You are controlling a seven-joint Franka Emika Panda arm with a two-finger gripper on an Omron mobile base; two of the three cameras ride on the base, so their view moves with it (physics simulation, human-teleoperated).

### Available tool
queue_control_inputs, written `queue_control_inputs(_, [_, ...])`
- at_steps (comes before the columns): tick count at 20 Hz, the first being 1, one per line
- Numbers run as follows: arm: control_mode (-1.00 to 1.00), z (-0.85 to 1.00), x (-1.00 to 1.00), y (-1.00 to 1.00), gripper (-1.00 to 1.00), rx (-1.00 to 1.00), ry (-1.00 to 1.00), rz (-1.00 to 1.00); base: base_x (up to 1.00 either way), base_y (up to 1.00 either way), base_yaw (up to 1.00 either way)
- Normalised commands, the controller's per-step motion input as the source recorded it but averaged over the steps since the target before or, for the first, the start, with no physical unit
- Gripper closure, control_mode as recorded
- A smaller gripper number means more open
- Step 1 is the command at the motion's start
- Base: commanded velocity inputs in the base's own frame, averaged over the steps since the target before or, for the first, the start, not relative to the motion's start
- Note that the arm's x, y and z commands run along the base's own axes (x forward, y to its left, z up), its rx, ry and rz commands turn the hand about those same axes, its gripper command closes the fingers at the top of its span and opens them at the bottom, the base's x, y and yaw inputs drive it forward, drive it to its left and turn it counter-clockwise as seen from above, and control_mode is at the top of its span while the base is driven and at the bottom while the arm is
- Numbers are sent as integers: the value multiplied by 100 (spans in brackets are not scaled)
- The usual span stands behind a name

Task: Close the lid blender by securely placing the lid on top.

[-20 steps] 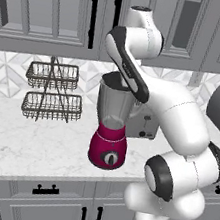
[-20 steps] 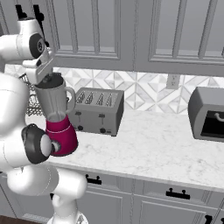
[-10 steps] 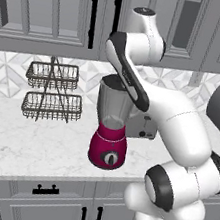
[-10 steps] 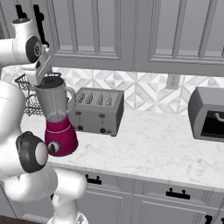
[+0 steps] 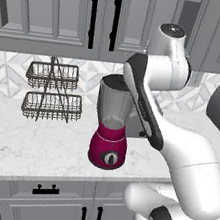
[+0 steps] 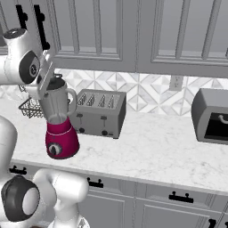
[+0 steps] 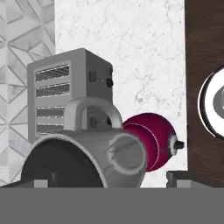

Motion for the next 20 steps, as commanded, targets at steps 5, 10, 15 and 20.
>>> queue_control_inputs(5, [-100, -32, -9, -99, -100, 0, -26, 0, 0, 0, 0])
queue_control_inputs(10, [-100, -22, 2, -57, -100, -7, -8, 2, 0, 0, 0])
queue_control_inputs(15, [-100, -8, 0, -34, -100, -3, -2, 2, 0, 0, 0])
queue_control_inputs(20, [-100, -32, 0, -38, -100, -8, 0, 0, 0, 0, 0])
